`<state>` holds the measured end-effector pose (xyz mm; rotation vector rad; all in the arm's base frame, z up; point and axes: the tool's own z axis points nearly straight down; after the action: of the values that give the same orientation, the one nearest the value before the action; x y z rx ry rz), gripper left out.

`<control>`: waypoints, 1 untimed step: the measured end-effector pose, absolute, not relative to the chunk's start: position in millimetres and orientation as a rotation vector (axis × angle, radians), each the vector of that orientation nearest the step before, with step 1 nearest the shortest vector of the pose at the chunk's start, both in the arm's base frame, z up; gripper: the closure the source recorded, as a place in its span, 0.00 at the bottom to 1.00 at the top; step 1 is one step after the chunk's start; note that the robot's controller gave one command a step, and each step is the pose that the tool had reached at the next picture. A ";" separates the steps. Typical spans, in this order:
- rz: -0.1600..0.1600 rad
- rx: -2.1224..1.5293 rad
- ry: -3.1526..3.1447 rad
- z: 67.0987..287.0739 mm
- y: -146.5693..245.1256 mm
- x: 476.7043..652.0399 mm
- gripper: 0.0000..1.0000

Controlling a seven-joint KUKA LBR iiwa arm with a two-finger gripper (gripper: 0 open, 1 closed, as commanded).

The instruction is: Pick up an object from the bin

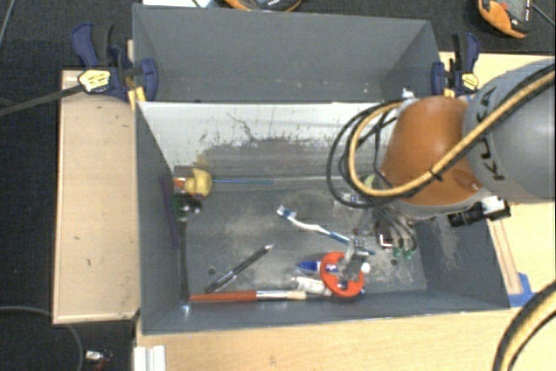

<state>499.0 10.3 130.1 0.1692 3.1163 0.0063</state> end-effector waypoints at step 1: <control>0.007 0.372 3.099 102.6 19.1 537.7 0.00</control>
Offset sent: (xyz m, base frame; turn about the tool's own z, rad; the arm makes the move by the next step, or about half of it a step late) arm 0.0651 -0.0246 -0.0601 0.0340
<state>537.7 19.1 102.6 0.3721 3.0992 0.0074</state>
